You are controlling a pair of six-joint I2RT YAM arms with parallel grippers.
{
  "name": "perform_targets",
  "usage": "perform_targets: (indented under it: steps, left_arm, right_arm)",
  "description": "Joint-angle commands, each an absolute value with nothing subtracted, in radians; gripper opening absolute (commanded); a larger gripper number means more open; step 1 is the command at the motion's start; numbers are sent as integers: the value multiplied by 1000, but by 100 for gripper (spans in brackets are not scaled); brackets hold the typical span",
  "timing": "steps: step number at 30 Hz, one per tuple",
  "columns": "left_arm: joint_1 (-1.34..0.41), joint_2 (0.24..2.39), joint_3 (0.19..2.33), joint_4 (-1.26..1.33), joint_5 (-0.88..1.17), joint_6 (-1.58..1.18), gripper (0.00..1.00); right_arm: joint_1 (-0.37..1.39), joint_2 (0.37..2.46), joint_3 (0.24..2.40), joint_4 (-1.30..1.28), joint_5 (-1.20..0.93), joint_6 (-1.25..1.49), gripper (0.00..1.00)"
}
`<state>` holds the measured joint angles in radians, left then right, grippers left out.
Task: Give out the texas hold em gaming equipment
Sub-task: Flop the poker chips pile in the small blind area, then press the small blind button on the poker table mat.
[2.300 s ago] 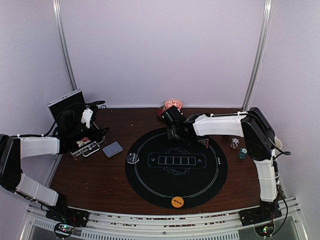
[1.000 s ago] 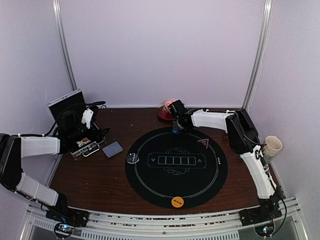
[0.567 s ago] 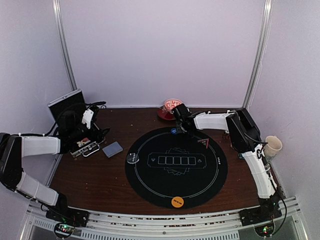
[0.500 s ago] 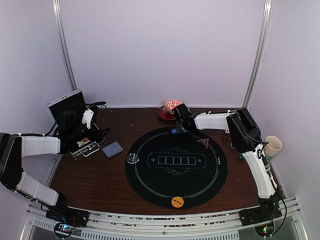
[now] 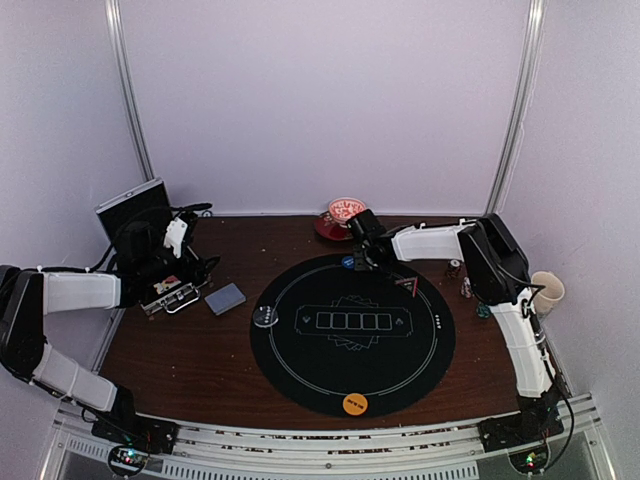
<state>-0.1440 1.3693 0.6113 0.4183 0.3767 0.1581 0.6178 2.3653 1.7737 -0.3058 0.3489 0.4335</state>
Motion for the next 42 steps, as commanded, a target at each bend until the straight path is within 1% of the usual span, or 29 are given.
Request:
perform_targets:
  steps: [1,5,9,11,17,21,30,31,42]
  left_arm:
    - [-144,1374,635,452,375,167,98]
    - [-143,1376,635,453,375,167,98]
    - [-145,1376,635,452,374,167,98]
    - [-144,1377,637,452,374,167,98]
    - [-145,1376,637,450,373,166,98]
    - [-144,1376,637,451,374,166,98]
    - [-145,1374,636,450,373,166,98]
    - [-144,1376,637,450,374,166,98]
    - [-143,1379,637,450,374,166,98]
  right_arm:
    - [625,2333,1793,-325,340,415,38]
    - [626,2348,1817,-348,346,411,42]
    - [627,2335,1819,-357,350,410,55]
    - [631,2323,1822,-362,360,408,60]
    - [653,2291,1843,-387,397,398,65]
    - [681,2298,1882,-414,437,385,72]
    - [704,2410,2042,-514,509,378,94]
    - [704,2423,2062,-519,513,377,99]
    - [710,2492,2101,-543,539,356,100]
